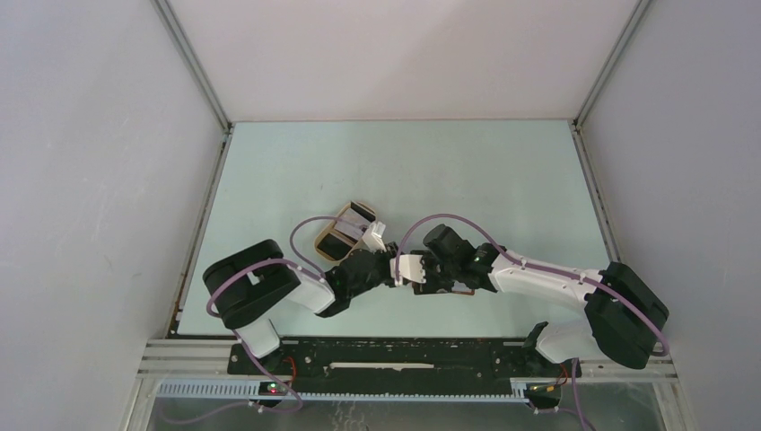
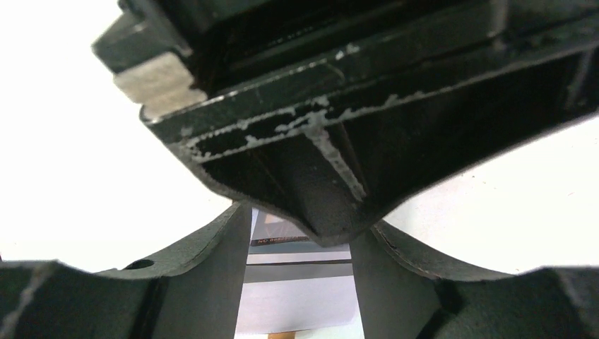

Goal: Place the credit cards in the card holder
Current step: Turn over the card slot in the card holder.

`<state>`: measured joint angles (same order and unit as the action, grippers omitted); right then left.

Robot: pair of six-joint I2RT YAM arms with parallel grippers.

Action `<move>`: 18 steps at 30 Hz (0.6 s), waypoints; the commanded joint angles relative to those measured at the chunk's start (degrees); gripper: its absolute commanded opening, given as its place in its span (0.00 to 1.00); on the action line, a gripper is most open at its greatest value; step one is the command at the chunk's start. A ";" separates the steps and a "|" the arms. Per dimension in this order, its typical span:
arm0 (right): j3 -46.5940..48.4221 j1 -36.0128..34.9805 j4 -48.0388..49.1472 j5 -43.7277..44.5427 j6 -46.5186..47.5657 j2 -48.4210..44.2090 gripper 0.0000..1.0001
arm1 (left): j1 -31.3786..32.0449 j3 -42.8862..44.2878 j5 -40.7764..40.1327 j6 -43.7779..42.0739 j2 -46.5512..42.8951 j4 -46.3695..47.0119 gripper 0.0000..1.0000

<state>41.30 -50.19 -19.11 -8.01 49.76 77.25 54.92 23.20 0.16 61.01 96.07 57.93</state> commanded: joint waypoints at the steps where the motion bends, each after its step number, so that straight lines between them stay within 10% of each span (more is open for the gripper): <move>1: 1.04 0.54 -0.42 -0.30 -0.28 -1.93 0.60 | -0.51 0.37 -2.62 -1.78 -0.77 -1.98 0.42; 18: 1.04 0.53 -0.39 -0.27 -0.27 -1.93 0.59 | -0.51 3.22 1.24 0.61 5.76 1.95 0.42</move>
<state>41.30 -50.15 -19.53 -8.05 49.78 77.25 54.76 23.40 -0.69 61.10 100.29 55.94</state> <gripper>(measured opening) 0.595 0.420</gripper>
